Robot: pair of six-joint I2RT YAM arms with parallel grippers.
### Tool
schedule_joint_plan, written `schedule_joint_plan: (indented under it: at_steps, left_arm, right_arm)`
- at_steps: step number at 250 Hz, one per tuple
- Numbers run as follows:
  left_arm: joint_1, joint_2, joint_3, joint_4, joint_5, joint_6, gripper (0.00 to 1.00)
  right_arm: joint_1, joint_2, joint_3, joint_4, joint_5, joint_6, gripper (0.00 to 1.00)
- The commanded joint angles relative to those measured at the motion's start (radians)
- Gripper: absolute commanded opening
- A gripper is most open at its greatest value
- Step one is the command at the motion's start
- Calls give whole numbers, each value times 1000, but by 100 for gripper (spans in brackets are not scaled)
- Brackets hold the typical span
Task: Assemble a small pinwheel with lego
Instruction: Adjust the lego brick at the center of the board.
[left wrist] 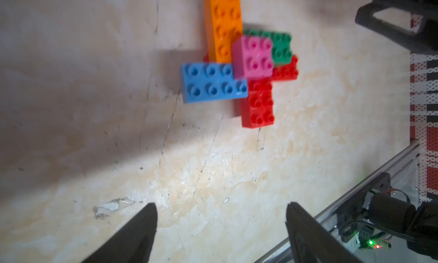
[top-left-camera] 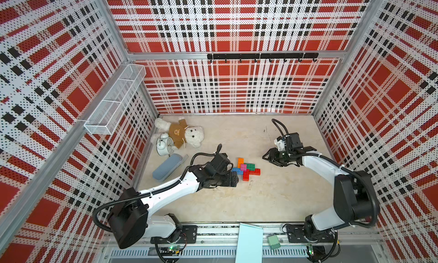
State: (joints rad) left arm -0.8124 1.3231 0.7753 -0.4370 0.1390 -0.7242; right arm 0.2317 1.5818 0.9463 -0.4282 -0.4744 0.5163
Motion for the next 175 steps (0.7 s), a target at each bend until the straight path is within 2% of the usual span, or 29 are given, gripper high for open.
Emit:
schedule_joint_plan:
  at_steps: [1, 23, 54, 59, 95, 137, 175]
  left_arm:
    - [-8, 12, -54, 229, 78, -107, 87]
    - [-13, 55, -41, 283, 81, -104, 90]
    - [-7, 132, -11, 354, 104, -121, 95]
    - [-5, 145, -7, 367, 107, -126, 100]
    - [27, 247, 20, 461, 138, -159, 99]
    - [75, 364, 95, 491, 187, -145, 100]
    - [111, 454, 174, 452, 232, -96, 99]
  right_arm:
    - [20, 103, 53, 43, 59, -7, 30]
    - [48, 174, 92, 48, 83, -10, 23]
    - [70, 218, 114, 44, 110, -11, 23]
    - [71, 221, 111, 49, 109, -10, 23]
    - [84, 242, 76, 54, 111, -7, 21]
    - [118, 202, -27, 91, 111, 21, 19]
    - [171, 101, -140, 125, 131, 78, 19]
